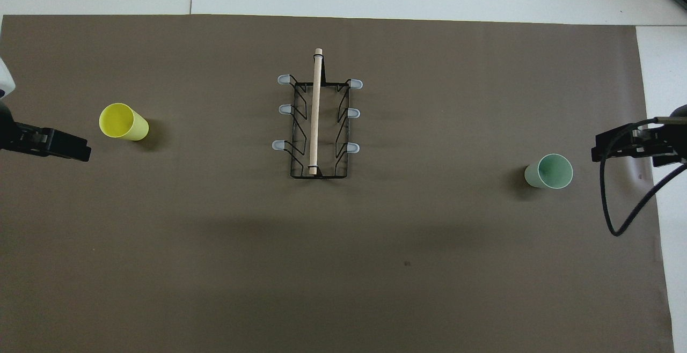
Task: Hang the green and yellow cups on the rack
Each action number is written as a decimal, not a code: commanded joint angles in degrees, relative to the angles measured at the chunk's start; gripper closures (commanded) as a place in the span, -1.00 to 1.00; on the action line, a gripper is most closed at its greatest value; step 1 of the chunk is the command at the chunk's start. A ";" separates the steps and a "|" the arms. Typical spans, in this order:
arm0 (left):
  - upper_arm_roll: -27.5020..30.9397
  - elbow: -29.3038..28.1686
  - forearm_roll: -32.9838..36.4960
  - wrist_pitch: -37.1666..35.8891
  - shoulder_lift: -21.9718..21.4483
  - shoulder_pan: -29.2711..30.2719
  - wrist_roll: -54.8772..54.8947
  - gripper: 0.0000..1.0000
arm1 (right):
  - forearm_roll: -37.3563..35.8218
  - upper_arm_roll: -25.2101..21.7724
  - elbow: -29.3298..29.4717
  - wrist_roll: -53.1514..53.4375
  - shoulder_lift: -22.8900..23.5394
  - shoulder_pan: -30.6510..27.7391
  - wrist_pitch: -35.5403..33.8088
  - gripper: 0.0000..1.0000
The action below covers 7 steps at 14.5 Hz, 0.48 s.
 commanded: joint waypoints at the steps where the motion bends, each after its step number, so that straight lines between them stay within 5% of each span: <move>1: -0.04 -1.86 0.87 -0.31 -1.78 -0.06 -0.47 -1.00 | -0.10 0.22 -1.61 -0.47 -1.45 -0.59 0.63 -1.00; 7: -0.04 -1.86 0.87 -0.40 -1.78 -0.06 -0.38 -1.00 | 0.07 0.31 -1.61 -0.56 -1.45 -1.29 0.54 -1.00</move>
